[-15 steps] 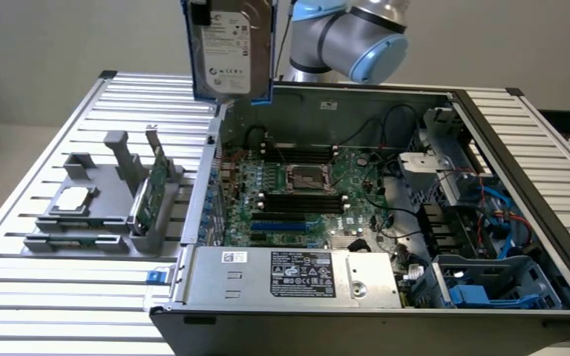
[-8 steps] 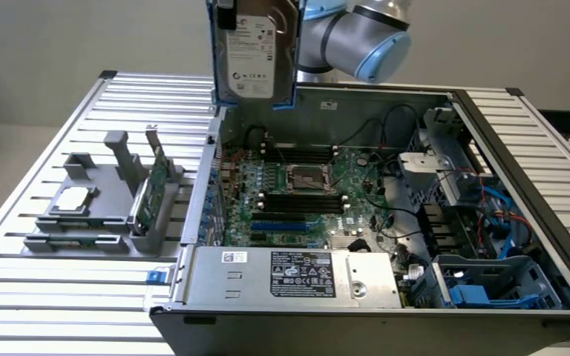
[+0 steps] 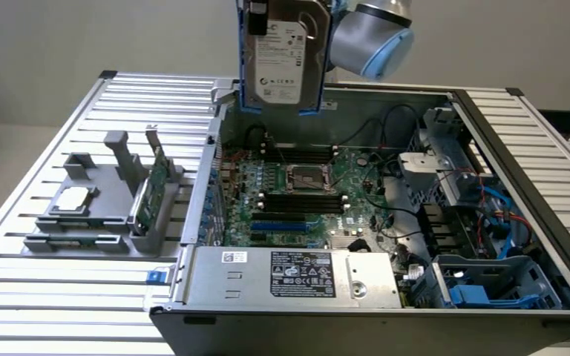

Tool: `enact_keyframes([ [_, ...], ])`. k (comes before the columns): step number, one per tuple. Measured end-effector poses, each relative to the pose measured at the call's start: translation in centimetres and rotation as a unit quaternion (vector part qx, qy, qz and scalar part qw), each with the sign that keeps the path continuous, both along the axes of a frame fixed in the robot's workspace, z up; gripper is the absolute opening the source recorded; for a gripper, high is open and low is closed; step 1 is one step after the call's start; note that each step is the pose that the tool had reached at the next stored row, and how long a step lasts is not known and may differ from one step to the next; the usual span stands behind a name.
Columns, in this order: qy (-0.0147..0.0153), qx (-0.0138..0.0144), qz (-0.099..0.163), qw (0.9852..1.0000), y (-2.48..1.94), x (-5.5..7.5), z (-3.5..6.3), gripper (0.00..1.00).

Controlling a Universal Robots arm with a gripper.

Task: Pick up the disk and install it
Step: 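Pick up the disk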

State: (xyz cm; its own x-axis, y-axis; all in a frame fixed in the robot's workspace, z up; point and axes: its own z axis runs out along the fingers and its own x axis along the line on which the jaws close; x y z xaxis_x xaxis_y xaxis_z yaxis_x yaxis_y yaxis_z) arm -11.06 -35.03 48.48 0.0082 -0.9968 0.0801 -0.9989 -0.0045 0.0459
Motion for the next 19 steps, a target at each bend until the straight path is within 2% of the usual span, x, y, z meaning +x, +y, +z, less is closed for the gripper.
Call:
enact_keyframes([
  [10,0.0000,0.0001,0.000,1.0000,-1.91,4.1,0.00,0.33],
  [19,0.0005,0.0026,0.000,1.0000,-3.64,6.6,0.00,0.33],
])
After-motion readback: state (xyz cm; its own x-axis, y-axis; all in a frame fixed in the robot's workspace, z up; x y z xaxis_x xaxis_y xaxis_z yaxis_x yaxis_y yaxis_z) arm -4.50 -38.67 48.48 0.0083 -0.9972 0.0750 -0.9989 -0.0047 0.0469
